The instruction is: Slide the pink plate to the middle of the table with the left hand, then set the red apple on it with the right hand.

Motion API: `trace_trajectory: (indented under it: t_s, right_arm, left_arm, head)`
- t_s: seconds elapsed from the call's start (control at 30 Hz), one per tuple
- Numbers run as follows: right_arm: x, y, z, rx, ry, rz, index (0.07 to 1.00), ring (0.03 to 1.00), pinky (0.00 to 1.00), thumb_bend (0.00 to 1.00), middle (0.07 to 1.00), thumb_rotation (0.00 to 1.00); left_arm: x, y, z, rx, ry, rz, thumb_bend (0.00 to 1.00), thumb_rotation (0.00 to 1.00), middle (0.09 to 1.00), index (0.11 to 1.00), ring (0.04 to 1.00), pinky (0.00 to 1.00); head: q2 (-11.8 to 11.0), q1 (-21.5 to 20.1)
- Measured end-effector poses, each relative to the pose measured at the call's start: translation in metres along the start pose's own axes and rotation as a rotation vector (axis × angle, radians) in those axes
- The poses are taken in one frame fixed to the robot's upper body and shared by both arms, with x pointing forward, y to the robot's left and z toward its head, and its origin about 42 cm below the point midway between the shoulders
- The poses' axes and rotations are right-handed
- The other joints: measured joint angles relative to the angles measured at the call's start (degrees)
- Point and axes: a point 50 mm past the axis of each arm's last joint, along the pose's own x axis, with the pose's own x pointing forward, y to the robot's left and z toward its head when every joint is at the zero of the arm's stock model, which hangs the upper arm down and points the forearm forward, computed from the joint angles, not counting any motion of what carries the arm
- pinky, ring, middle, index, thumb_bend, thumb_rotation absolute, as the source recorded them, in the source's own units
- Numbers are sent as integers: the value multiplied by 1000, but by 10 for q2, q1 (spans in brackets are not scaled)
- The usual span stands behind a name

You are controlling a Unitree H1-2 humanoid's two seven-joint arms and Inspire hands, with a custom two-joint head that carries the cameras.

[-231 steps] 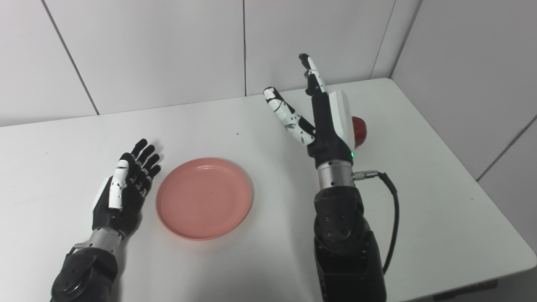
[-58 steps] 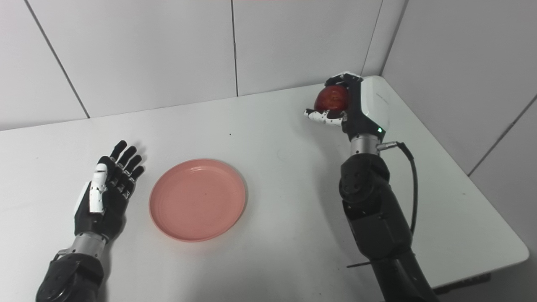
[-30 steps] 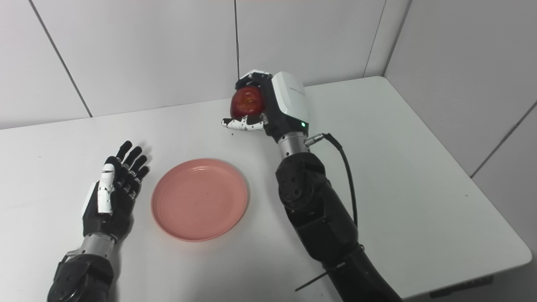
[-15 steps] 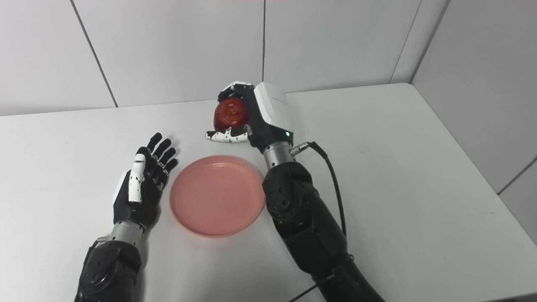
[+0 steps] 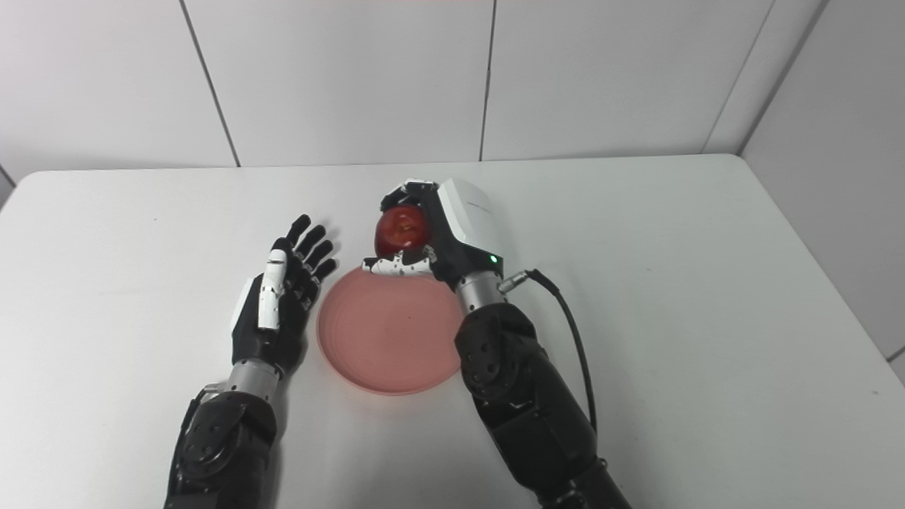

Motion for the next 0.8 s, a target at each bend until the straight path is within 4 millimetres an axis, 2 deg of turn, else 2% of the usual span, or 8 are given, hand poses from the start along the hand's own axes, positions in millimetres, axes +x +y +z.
trace_trajectory:
  t_s: [0.5,0.8]
  right_arm:
    - [-19,18,-15,21,27,83,521,372,300,526,439,0]
    - [-25,23,-16,20,21,101,526,367,289,524,431,0]
  left_arm:
    - [0,-8,-1,-5,-13,44,344,1000,928,915,924,904]
    - [0,-10,-1,13,-12,45,345,1000,930,914,925,907]
  head:
    - [7,16]
    - [9,25]
